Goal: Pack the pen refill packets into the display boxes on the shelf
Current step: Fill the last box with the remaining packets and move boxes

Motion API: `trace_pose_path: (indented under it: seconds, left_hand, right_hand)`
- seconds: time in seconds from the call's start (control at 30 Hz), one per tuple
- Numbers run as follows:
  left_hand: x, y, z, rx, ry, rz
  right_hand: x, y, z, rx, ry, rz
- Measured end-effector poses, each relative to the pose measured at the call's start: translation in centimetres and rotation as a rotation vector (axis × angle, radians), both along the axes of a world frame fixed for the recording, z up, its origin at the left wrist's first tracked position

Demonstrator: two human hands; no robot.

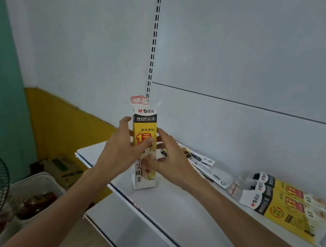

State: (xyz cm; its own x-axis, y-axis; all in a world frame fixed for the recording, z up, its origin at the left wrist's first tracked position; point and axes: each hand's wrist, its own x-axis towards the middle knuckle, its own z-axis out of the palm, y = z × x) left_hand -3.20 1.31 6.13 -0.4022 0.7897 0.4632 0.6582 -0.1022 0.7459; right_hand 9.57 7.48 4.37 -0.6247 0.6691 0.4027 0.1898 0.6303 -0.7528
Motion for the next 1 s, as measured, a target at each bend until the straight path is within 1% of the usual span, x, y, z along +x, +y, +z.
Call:
trace_pose_path:
  seconds: [0.1,0.23,0.37,0.43,0.5,0.6,0.7,0.8,0.87,0.9,0.93,1.0]
  left_hand:
    - [-1.3,1.2,-0.3,0.039,-0.019,-0.033]
    - [-2.9,2.9,-0.1,0.077,-0.051,-0.174]
    - [-4.4,4.4,0.6,0.055,-0.028,-0.311]
    - [-5.1,5.1,1.2,0.026,-0.009,-0.390]
    - [-5.8,5.9,1.7,0.005,0.024,-0.461]
    - [-6.9,7.0,2.1,0.029,0.052,-0.553]
    - [-7.7,7.5,1.9,0.039,0.054,-0.631]
    - [-8.6,7.7,1.7,0.045,0.056,-0.693]
    - [-9.1,8.0,1.7,0.060,0.051,-0.733]
    - [-9.4,8.2,1.7,0.073,0.039,-0.752]
    - [-9.6,8.3,1.8,0.084,0.033,-0.763]
    - [-9.9,8.4,2.0,0.113,0.051,-0.772]
  right_hand:
    - [0.9,1.9,0.3,-0.013,-0.099,-0.052]
    - [4.5,5.4,0.6,0.039,-0.344,-0.313]
    - [6.0,7.5,-1.4,-0.004,-0.591,-0.456]
    - [5.3,7.9,-2.2,-0.002,-0.629,-0.521]
    - [4.3,7.9,-2.4,0.042,-0.656,-0.592]
    - [2.6,7.7,-2.1,0.091,-0.718,-0.671]
    - [1.7,7.9,-1.7,0.025,-0.700,-0.641]
    - [1.4,7.8,-0.4,-0.068,-0.721,-0.607]
    - [1.4,7.3,1.1,-0.102,-0.661,-0.619]
    - [1.5,6.9,2.2,-0.111,-0.587,-0.640]
    - [1.4,6.4,3.5,-0.117,-0.473,-0.660]
    - [1.3,5.5,6.3,-0.134,-0.129,-0.676]
